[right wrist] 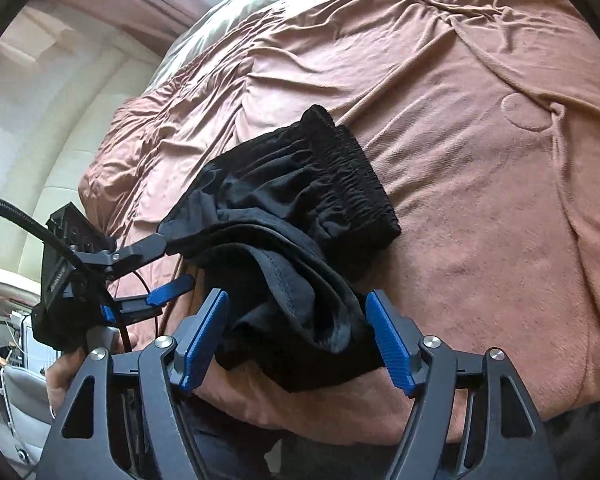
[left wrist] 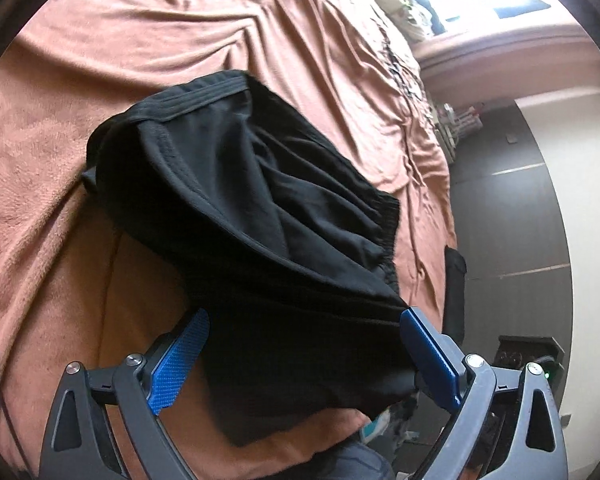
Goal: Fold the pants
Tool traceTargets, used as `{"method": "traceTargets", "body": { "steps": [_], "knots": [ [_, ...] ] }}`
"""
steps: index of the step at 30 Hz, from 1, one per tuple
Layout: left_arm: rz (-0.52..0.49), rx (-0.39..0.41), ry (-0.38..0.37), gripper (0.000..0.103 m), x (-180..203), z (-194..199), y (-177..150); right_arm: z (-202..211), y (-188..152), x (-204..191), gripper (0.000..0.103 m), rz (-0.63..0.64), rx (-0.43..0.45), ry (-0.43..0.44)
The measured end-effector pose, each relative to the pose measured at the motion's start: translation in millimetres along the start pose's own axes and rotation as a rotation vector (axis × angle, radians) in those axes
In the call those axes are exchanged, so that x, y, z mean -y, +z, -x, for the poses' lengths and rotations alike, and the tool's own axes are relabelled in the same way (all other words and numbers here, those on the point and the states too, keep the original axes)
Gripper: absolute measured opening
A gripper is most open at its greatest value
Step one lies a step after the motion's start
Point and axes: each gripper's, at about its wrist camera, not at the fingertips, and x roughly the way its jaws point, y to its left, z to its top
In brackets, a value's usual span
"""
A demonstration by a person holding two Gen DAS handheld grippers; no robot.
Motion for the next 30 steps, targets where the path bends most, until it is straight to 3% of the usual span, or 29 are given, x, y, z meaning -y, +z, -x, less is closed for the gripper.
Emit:
{"method": "traceTargets", "body": {
  "steps": [6, 10, 11, 13, 14, 16, 18, 20, 30],
  "knots": [
    [0.061, 0.028, 0.034, 0.097, -17.8, -10.6, 15.4, -18.0, 5.3, -4.1, 0.070, 0.015, -0.015, -0.022],
    [0.087, 0.091, 0.059, 0.096, -23.8, -1.8, 26.3, -24.2, 6.6, -5.5, 0.069, 0.046, -0.021, -0.035],
    [0.089, 0.113, 0.066, 0.096, -24.4, 3.2, 29.1, -23.9, 6.2, -5.7, 0.064, 0.056, -0.018, -0.041],
    [0.090, 0.146, 0.074, 0.089, -24.2, 10.4, 34.0, -23.5, 5.7, -3.9, 0.049, 0.061, -0.021, -0.045],
    [0.093, 0.159, 0.073, 0.078, -24.2, 14.6, 36.8, -23.4, 5.4, -2.4, 0.037, 0.062, -0.022, -0.047],
    [0.099, 0.170, 0.079, 0.062, -24.9, 18.3, 42.1, -20.8, 4.6, 0.8, 0.026, 0.062, -0.019, -0.044],
    [0.104, 0.179, 0.085, 0.032, -24.0, 21.1, 46.5, -17.7, 3.1, 2.5, 0.018, 0.067, -0.014, -0.037],
    [0.108, 0.181, 0.089, 0.016, -24.1, 24.7, 50.5, -14.5, 0.9, 3.9, 0.009, 0.075, -0.012, -0.023],
    [-0.009, 0.216, 0.038, 0.014, 30.7, 37.5, 76.4, 2.0, -9.6, 7.9, 0.005, 0.104, 0.000, 0.038]
  ]
}}
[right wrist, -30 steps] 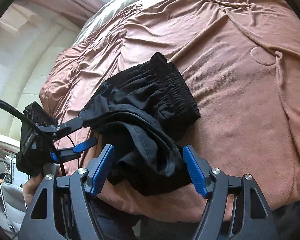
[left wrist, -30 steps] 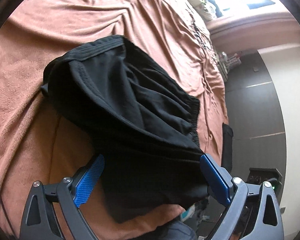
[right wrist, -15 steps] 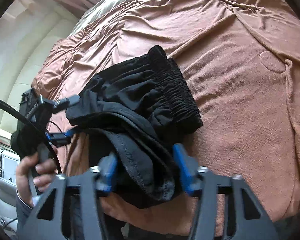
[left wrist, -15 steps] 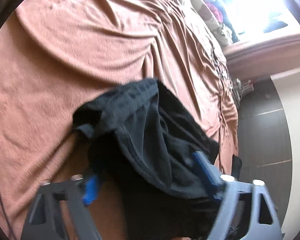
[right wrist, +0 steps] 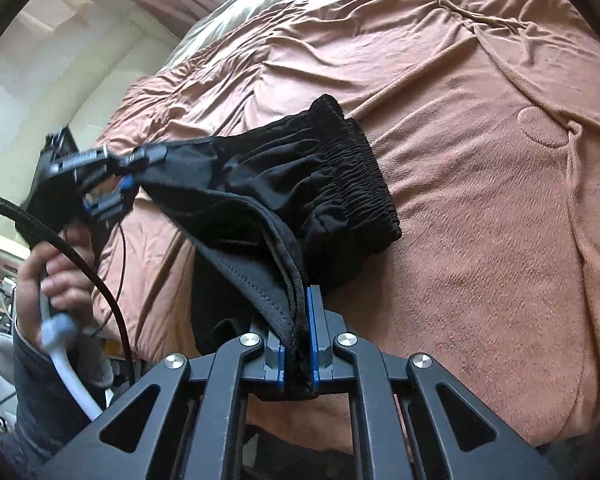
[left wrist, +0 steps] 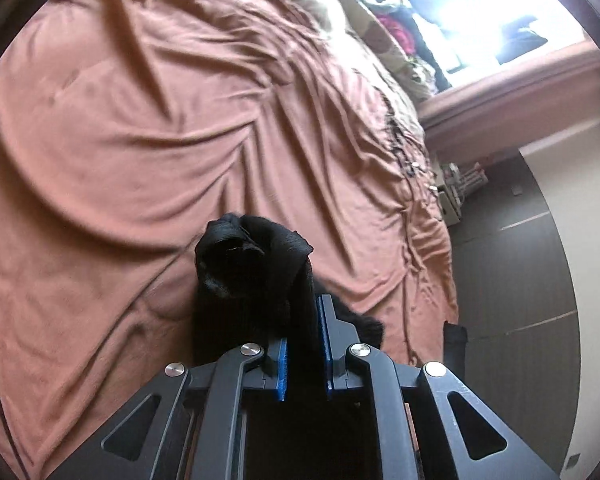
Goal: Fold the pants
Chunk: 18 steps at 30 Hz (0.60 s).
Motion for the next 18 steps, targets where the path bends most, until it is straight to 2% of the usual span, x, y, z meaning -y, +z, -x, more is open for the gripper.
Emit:
{"method": "traceTargets", "body": {
  "steps": [9, 18],
  "knots": [
    [-0.103, -0.062, -0.020, 0.011, 49.6, -33.3, 18.5, 12.0, -12.3, 3.5, 0.004, -0.002, 0.014, 0.029],
    [-0.163, -0.128, -0.028, 0.011, 77.0, -72.9, 15.6, 27.5, -23.1, 10.9, 0.003, -0.008, 0.029, 0.033]
  ]
}}
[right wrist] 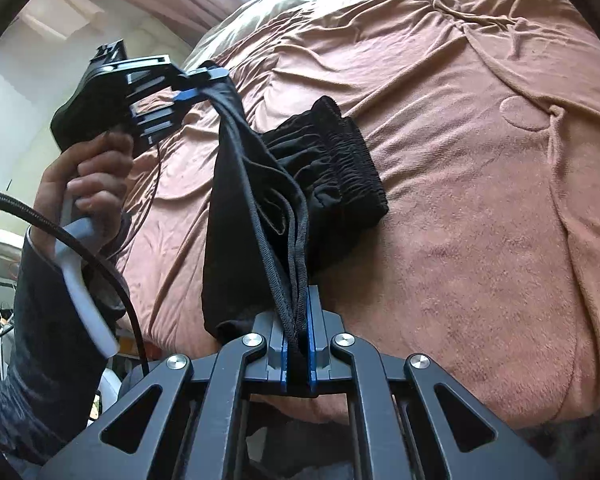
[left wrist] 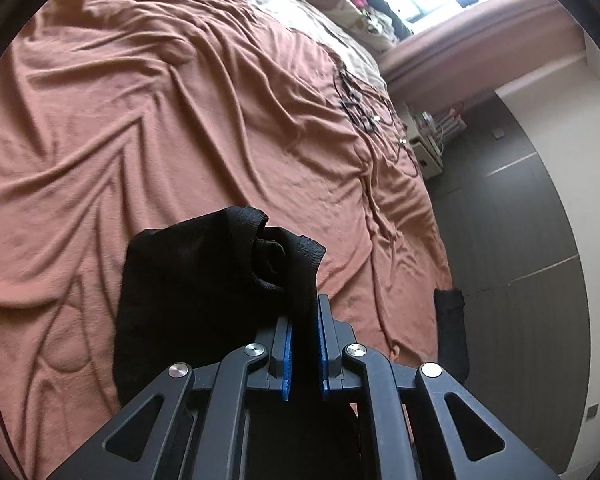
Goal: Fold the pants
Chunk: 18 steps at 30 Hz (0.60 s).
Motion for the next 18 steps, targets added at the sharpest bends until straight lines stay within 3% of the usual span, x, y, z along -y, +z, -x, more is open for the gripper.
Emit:
{"method": "traceTargets", "body": {
  "steps": [5, 7, 9, 11, 18],
  "knots": [
    [-0.022, -0.038, 0.008, 0.012, 10.0, -23.3, 1.2, 0.1, -2.8, 8.0, 0.003, -0.027, -0.010, 0.001],
    [-0.042, -0.052, 0.018, 0.018, 14.5, -31.1, 0.8, -0.8, -3.9, 10.3, 0.003, -0.038, -0.018, -0.001],
    [-0.055, -0.056, 0.003, 0.047, 16.3, -33.5, -1.5, -2.0, -4.7, 13.2, 0.003, -0.047, -0.026, -0.007],
    [-0.054, -0.049, 0.002, 0.063, 13.9, -30.9, -3.6, -2.5, -5.9, 15.1, 0.003, -0.057, -0.033, -0.008],
    [-0.051, -0.057, 0.064, 0.064, -12.5, -6.5, -22.0, -8.1, -6.8, 20.1, 0.003, -0.094, -0.058, -0.039]
  ]
}}
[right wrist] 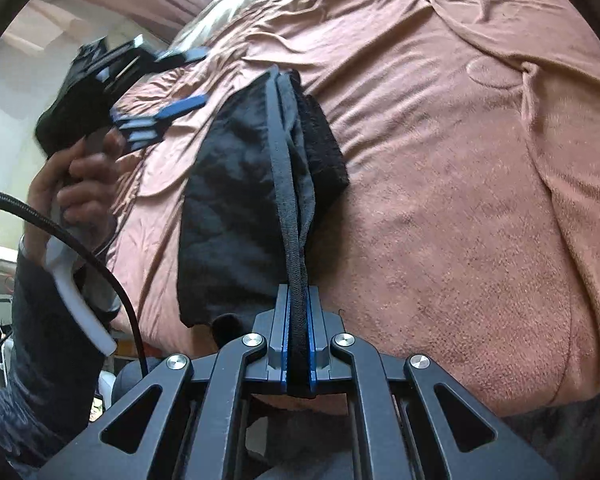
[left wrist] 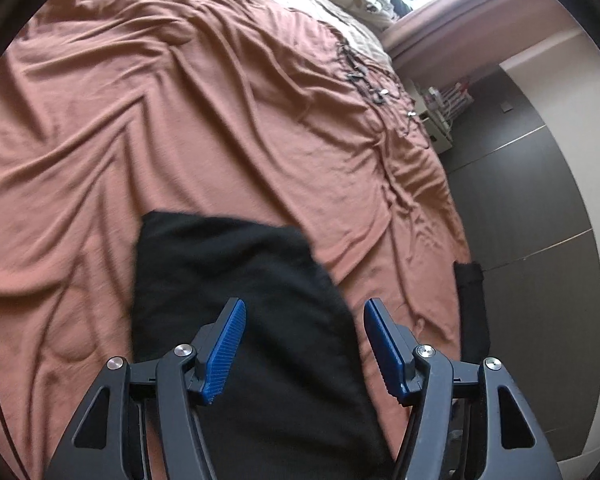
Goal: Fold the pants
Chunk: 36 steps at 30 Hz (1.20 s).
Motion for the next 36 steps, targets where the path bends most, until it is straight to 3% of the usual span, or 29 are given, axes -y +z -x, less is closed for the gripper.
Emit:
{"method": "traceTargets", "body": {
  "steps": [7, 9, 11, 12, 24, 26, 30, 36],
  "knots": [
    [0.026, -0.013, 0.043, 0.064, -33.1, 24.9, -36.0, 1.9, 1.7, -1.6, 0.009, -0.029, -0.010, -0.048],
    [0.036, -0.017, 0.049, 0.064, -40.0, 29.2, -46.4, 5.3, 2.7, -4.5, 0.020, -0.023, 0.002, -0.074],
    [0.049, -0.021, 0.040, 0.064, -45.8, 31.9, -56.2, 8.5, 3.6, -7.3, 0.038, -0.019, 0.018, -0.076],
    [0.057, -0.024, 0.037, 0.064, -48.4, 32.6, -61.1, 9.8, 4.3, -9.5, 0.041, -0.015, 0.023, -0.071],
    [0.166, -0.057, -0.009, 0.063, -68.8, 32.5, -106.3, -13.1, 38.7, -20.2, 0.042, 0.103, 0.006, -0.065],
    [0.178, -0.065, -0.013, 0.063, -69.7, 30.1, -111.8, -19.1, 46.5, -22.0, 0.056, 0.123, 0.006, -0.071],
    [0.189, -0.074, -0.032, 0.050, -68.2, 26.0, -121.0, -32.2, 60.5, -27.9, 0.060, 0.163, -0.004, -0.073],
    [0.223, -0.065, -0.033, 0.048, -69.7, 29.4, -126.5, -51.5, 75.9, -30.9, 0.060, 0.213, -0.021, -0.079]
  ]
}}
